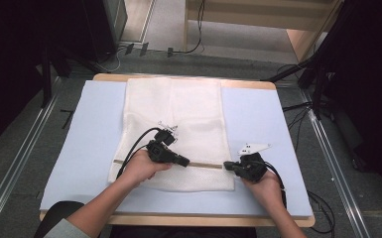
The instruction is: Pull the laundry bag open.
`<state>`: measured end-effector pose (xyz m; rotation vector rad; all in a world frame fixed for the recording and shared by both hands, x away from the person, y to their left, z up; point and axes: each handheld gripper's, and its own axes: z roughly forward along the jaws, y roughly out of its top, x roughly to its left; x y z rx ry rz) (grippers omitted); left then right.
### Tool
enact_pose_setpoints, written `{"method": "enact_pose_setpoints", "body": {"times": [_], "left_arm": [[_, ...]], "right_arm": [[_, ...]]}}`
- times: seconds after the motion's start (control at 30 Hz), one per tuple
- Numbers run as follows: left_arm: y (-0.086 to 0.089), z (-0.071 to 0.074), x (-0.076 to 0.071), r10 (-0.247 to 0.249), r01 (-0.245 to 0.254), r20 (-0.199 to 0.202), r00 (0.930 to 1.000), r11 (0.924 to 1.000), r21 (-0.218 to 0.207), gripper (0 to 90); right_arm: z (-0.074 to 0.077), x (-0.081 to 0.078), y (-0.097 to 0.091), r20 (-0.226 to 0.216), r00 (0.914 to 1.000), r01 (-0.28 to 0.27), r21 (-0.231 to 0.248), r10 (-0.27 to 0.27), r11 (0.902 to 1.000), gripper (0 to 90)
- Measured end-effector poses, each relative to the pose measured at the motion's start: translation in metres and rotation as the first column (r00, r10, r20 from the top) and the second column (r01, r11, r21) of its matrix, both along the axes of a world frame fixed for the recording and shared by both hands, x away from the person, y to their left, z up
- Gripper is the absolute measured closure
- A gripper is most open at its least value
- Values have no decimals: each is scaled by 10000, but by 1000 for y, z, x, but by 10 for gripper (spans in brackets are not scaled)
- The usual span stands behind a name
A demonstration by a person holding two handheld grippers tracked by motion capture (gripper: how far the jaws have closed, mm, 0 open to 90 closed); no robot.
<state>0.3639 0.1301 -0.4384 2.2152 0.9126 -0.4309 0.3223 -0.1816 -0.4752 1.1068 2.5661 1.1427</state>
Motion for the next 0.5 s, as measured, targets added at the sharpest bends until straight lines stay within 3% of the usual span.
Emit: {"method": "enact_pose_setpoints", "body": {"times": [0.5], "left_arm": [[21, 3, -1, 223, -224, -108, 9997, 9997, -46, 892]], "right_arm": [[0, 0, 0, 59, 10000, 2, -17, -1, 10000, 900]]}}
